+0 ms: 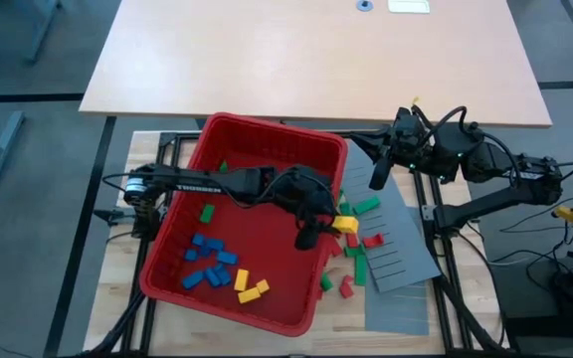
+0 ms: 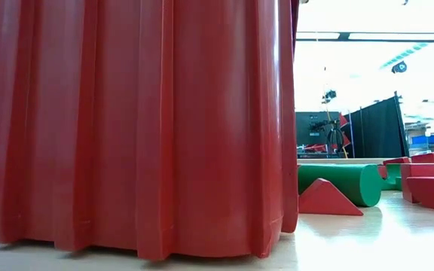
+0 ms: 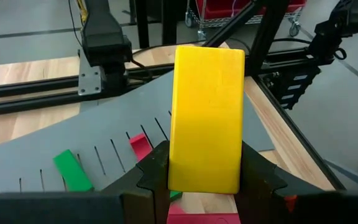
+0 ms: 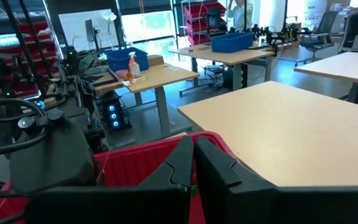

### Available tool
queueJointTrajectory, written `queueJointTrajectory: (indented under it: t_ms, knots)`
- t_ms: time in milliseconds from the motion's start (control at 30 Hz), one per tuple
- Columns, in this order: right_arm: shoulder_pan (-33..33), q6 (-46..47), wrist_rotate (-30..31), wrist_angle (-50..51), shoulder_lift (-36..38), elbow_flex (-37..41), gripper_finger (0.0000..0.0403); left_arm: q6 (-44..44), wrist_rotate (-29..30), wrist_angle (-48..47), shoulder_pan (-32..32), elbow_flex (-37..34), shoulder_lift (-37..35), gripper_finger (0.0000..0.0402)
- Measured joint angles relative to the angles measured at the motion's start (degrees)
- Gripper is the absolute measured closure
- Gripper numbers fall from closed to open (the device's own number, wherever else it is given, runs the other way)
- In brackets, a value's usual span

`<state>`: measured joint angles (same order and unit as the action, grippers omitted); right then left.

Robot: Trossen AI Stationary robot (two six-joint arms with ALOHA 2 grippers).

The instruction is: Sort blocks

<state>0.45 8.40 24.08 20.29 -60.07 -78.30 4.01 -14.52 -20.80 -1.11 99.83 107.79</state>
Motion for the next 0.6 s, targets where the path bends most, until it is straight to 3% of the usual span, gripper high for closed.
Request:
queueJointTrajectory:
  t_ms: [67,200,300,433,600]
  knots:
    - [0.0,0.0,0.0,0.0,0.0,0.0,0.0403,-0.1,0.1,0.0,0.0,0.0,0.0,0.0273]
    - [0.0,0.1,0.0,0.0,0.0,0.0,0.0403,-0.2,0.8,0.2,0.1,0.0,0.0,0.0195]
    - [0.0,0.2,0.0,0.0,0.0,0.0,0.0403,-0.2,3.6,0.2,0.1,0.0,0.0,0.0159]
    - [0.0,0.2,0.0,0.0,0.0,0.0,0.0403,-0.2,5.0,0.2,0.6,0.0,0.0,0.0147]
    - [0.0,0.2,0.0,0.0,0.0,0.0,0.0403,-0.2,5.0,-1.8,2.1,-0.1,-0.2,0.0167]
